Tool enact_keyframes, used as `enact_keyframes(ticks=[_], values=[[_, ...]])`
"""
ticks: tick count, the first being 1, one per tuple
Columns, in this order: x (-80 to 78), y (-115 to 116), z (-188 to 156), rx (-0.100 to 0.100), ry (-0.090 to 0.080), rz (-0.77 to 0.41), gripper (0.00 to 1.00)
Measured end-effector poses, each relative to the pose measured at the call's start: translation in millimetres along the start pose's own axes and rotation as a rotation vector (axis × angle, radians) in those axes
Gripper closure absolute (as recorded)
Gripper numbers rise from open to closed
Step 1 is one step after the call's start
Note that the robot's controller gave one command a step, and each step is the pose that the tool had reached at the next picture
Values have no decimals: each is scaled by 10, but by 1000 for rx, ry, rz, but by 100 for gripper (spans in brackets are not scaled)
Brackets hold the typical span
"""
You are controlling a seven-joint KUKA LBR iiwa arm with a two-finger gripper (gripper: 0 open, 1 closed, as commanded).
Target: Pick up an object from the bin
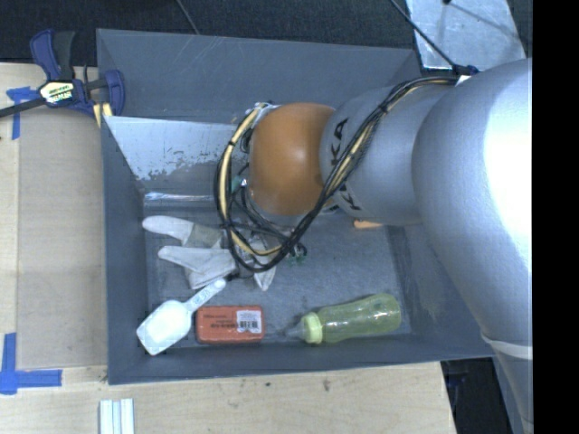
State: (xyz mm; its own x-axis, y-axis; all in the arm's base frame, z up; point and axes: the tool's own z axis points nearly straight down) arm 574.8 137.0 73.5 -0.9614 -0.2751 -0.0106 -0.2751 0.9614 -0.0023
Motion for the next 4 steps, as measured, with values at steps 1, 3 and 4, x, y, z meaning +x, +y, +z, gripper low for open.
enact_keyframes(ticks=[1, 3, 4], values=[[0, 0, 0, 0, 0, 0, 100], [13, -2, -72, -1, 7, 1, 100], [33, 2, -285, -2, 16, 1, 100]])
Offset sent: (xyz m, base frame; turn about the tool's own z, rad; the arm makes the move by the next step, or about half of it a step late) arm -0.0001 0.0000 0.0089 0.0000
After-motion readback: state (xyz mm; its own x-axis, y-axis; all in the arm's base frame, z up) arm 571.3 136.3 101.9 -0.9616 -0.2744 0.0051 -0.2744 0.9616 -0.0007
